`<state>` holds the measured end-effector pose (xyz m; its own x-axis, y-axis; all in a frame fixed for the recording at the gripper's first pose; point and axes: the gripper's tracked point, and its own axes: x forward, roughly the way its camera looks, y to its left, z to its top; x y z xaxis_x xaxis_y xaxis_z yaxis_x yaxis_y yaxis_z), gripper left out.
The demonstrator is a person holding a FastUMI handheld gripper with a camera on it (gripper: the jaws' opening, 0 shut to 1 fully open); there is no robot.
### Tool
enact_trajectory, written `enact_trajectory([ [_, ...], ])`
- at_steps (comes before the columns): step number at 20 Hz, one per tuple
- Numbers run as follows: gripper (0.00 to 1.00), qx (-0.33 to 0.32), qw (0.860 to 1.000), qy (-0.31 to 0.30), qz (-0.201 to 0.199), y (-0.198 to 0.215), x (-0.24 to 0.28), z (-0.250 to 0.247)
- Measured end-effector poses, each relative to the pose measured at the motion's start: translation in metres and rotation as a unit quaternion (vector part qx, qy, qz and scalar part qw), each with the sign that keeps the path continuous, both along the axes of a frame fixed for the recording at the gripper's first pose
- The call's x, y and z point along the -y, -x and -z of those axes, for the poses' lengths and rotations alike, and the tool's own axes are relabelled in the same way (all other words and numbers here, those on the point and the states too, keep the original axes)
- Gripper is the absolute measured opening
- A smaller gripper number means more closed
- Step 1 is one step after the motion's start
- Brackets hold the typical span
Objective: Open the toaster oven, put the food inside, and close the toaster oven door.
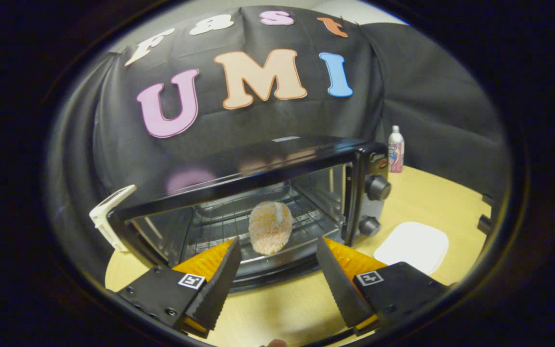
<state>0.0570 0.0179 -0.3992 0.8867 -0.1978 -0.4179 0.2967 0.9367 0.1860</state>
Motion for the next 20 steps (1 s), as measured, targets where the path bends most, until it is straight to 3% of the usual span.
enact_trajectory([
  [10, 0.98, -0.011, 0.998, 0.044, -0.034, 0.102, -0.023, -0.004],
  [20, 0.98, -0.042, 0.994, 0.052, -0.081, 0.185, -0.014, 0.041],
])
